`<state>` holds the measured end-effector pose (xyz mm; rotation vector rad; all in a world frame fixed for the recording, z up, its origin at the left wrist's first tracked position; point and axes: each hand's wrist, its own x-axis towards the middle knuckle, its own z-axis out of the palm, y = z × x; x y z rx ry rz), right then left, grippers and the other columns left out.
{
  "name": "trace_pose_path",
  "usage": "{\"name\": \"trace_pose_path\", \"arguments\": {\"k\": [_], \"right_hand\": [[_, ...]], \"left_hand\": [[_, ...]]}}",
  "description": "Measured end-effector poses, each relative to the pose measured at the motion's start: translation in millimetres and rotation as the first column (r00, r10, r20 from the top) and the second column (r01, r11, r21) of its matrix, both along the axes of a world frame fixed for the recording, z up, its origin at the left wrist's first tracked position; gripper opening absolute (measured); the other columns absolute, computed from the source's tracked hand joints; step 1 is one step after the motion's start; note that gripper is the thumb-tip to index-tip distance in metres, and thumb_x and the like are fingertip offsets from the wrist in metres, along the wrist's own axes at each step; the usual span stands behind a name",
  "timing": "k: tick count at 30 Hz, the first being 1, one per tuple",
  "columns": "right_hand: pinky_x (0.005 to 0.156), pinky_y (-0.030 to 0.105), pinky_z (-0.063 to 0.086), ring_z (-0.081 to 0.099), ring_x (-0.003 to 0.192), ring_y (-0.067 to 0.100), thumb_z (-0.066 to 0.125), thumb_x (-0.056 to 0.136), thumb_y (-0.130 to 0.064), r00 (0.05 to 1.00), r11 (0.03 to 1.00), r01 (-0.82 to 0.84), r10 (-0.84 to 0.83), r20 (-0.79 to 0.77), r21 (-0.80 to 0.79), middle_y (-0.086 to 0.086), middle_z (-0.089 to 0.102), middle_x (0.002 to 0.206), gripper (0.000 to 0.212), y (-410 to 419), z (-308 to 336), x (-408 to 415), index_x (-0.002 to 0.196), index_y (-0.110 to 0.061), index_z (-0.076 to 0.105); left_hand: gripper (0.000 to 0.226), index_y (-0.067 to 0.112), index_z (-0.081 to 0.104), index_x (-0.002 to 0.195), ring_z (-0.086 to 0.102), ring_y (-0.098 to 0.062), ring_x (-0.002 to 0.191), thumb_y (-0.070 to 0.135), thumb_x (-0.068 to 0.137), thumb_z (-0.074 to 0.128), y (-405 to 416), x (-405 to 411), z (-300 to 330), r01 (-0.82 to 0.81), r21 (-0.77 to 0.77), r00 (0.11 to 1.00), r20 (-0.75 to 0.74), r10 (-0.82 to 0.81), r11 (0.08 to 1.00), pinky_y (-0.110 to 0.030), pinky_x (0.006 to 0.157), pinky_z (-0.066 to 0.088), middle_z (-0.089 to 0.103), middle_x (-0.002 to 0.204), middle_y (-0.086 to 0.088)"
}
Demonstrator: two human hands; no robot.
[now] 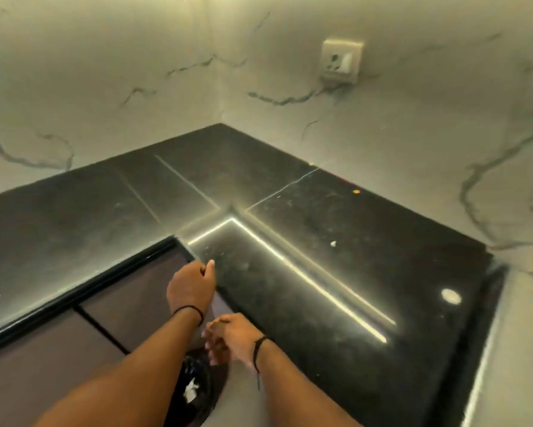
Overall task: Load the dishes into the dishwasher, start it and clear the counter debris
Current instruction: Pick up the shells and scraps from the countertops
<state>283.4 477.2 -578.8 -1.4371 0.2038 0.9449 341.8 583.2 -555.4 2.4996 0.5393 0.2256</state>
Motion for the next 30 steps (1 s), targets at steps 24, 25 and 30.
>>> {"name": "trace_pose_path", "arguments": {"k": [24, 25, 30], "right_hand": [[0.065, 0.025, 0.039, 0.058, 0.083, 0.017, 0.068, 0.081, -0.037, 0.589, 0.232, 0.807, -0.243, 0.771, -0.543, -0.006, 0.059, 0.092, 0.012, -236, 23, 127, 0.082, -0.025, 0.07], [0.064, 0.026, 0.039, 0.057, 0.081, 0.016, 0.067, 0.082, -0.035, 0.586, 0.235, 0.808, -0.231, 0.776, -0.54, -0.006, 0.058, 0.09, 0.013, -233, 20, 129, 0.079, -0.023, 0.068], [0.065, 0.028, 0.034, 0.054, 0.081, 0.018, 0.057, 0.092, -0.028, 0.511, 0.22, 0.859, -0.303, 0.804, -0.463, -0.003, 0.056, 0.086, 0.017, -235, 14, 138, 0.079, -0.017, 0.057]], "left_hand": [[0.025, 0.015, 0.057, 0.087, 0.056, -0.021, 0.083, 0.039, 0.09, 0.062, -221, 120, -5, 0.711, 0.141, 0.689, 0.061, -0.723, 0.689, -0.033, 0.067, 0.042, 0.056, 0.095, -0.002], [0.027, 0.015, 0.056, 0.09, 0.056, -0.022, 0.084, 0.042, 0.091, 0.059, -219, 125, -6, 0.721, 0.182, 0.675, 0.036, -0.737, 0.669, -0.032, 0.065, 0.04, 0.056, 0.096, -0.002], [0.028, 0.013, 0.052, 0.096, 0.057, -0.024, 0.079, 0.041, 0.096, 0.052, -218, 148, -9, 0.753, 0.266, 0.621, 0.014, -0.783, 0.602, -0.031, 0.06, 0.039, 0.058, 0.097, -0.005]]}}
